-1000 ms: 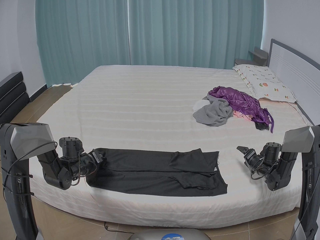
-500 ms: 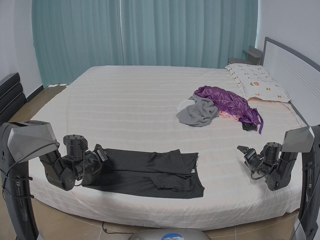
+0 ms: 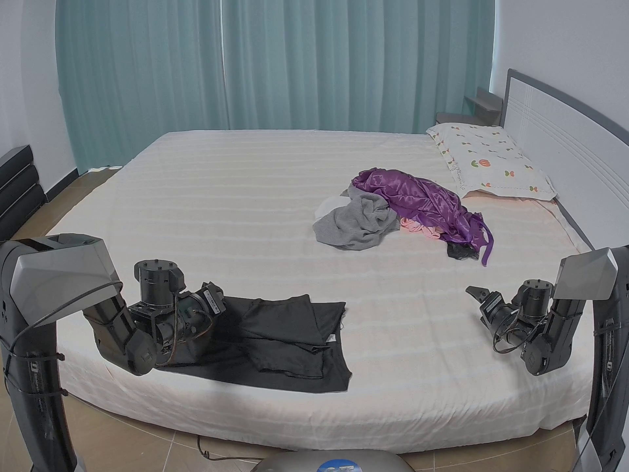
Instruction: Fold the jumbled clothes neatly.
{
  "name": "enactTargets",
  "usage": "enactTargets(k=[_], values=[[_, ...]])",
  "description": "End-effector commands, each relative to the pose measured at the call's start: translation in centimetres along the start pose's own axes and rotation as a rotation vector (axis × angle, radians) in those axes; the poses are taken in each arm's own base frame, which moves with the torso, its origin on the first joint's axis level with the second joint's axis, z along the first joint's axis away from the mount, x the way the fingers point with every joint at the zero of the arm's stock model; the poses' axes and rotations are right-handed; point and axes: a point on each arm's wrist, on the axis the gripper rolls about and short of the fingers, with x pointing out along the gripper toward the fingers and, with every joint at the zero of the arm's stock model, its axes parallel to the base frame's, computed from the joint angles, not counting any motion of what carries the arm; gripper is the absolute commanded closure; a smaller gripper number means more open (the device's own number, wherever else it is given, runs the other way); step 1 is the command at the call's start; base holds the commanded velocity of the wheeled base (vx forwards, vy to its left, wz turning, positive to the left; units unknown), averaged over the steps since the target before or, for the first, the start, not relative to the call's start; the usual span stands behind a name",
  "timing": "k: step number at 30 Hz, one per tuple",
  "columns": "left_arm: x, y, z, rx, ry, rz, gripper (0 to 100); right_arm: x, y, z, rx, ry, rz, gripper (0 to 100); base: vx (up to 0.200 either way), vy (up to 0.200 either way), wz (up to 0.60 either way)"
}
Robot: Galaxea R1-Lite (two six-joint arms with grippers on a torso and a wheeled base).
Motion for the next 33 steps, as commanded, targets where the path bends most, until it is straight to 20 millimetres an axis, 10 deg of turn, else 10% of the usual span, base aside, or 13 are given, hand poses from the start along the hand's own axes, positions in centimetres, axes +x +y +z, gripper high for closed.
enactTargets(k=[1,24,25,33], values=[[-0.1,-1.1,-0.1,0.012,-0.002,-0.03,100,0.1,-0.1,-0.1,0.0,0.003,-0.004,0,0.0,-0.2,0.0],[2.8,-5.3,-5.5,0.09,0.086,-0.038,100,0.0,-0.1,-0.2,-0.003,0.003,-0.006,0,0.0,-0.035,0.0],[2.9,-5.2,-5.7,0.092,0.091,-0.035,0,0.0,-0.1,-0.2,-0.006,0.003,-0.006,0,0.0,0.0,0.0],[1.7,-5.1,-6.4,0.098,0.118,-0.03,0,0.0,-0.2,-0.2,-0.008,0.005,-0.008,0,0.0,0.0,0.0]])
